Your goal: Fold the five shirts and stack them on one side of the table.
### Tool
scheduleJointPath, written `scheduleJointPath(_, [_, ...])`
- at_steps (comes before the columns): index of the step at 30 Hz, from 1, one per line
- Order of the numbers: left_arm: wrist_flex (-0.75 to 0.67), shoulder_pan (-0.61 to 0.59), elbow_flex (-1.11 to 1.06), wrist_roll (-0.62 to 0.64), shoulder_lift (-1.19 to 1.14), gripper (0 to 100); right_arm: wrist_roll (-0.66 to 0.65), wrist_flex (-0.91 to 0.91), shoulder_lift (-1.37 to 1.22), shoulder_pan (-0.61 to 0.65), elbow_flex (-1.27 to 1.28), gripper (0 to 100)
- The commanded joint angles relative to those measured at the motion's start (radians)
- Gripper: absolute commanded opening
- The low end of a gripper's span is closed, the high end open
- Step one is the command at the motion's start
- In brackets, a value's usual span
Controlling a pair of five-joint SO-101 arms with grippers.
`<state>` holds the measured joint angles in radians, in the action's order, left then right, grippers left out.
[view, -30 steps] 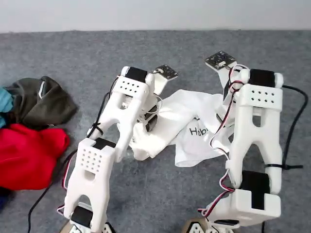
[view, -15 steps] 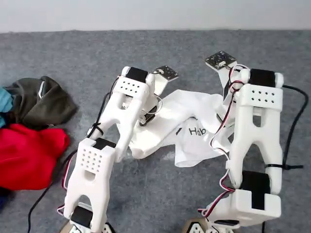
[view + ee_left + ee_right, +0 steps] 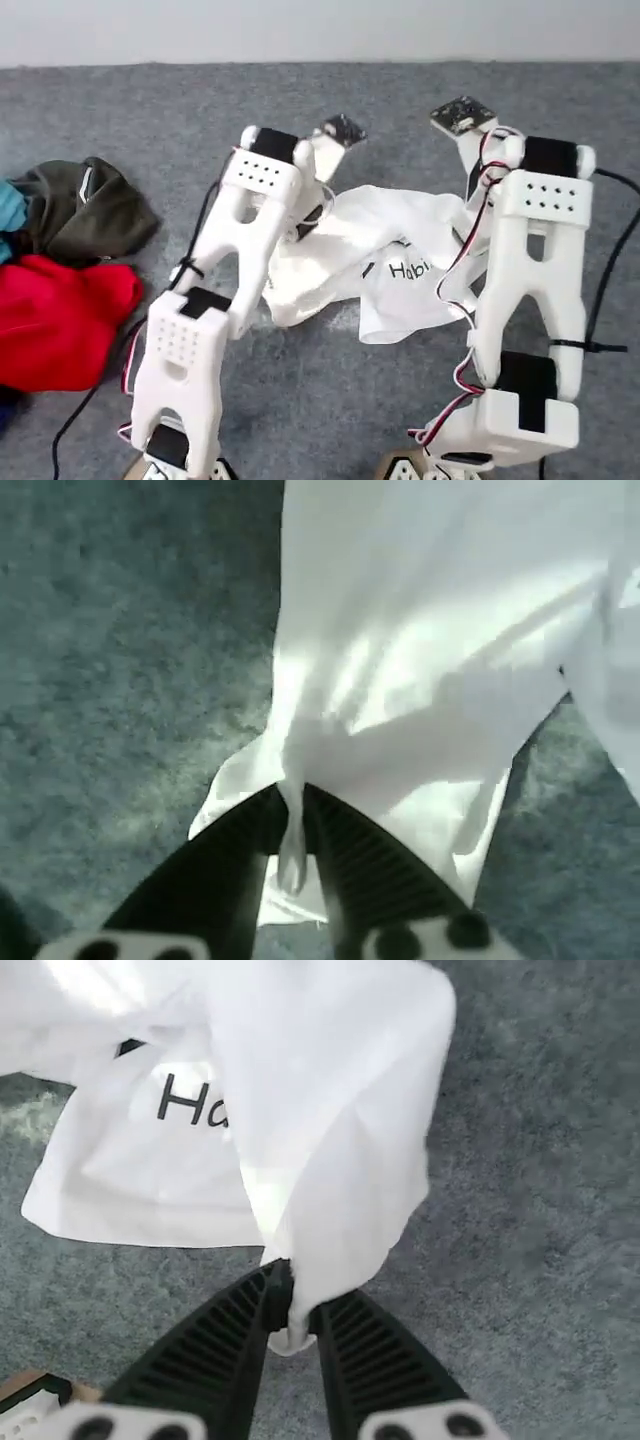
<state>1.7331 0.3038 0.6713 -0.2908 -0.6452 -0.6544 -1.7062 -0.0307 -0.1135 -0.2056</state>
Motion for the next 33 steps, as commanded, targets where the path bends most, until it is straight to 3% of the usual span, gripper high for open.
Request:
scheduleJointPath(1, [0.021,-0.011,0.008,0.000,0.183,1,0.009,-0.056,0.019,-0.012,-0.114,0.9])
scheduleJointPath(11, [0.021,-0.011,0.005,-0.003,0.396,1,0.009,-0.082,0.018,-0.038,-0.267,0.9])
scheduleJointPath(19, [-0.006,-0.008,-0.157,-0.061,0.143,1,0.012,-0.068,-0.054,0.018,-0.192,0.9])
scheduleJointPath(24, [0.003,-0.003,-0.150,-0.064,-0.031,2,0.084,-0.065,-0.134,0.030,-0.170,0.9])
scheduleJointPath(28, [0.021,-0.006,-0.128,-0.063,-0.015,2,0.092,-0.065,-0.157,0.028,-0.170,0.9])
scheduleJointPath(33, [0.021,-0.002,-0.150,-0.057,0.091,11,0.087,-0.065,-0.157,0.025,-0.170,0.9])
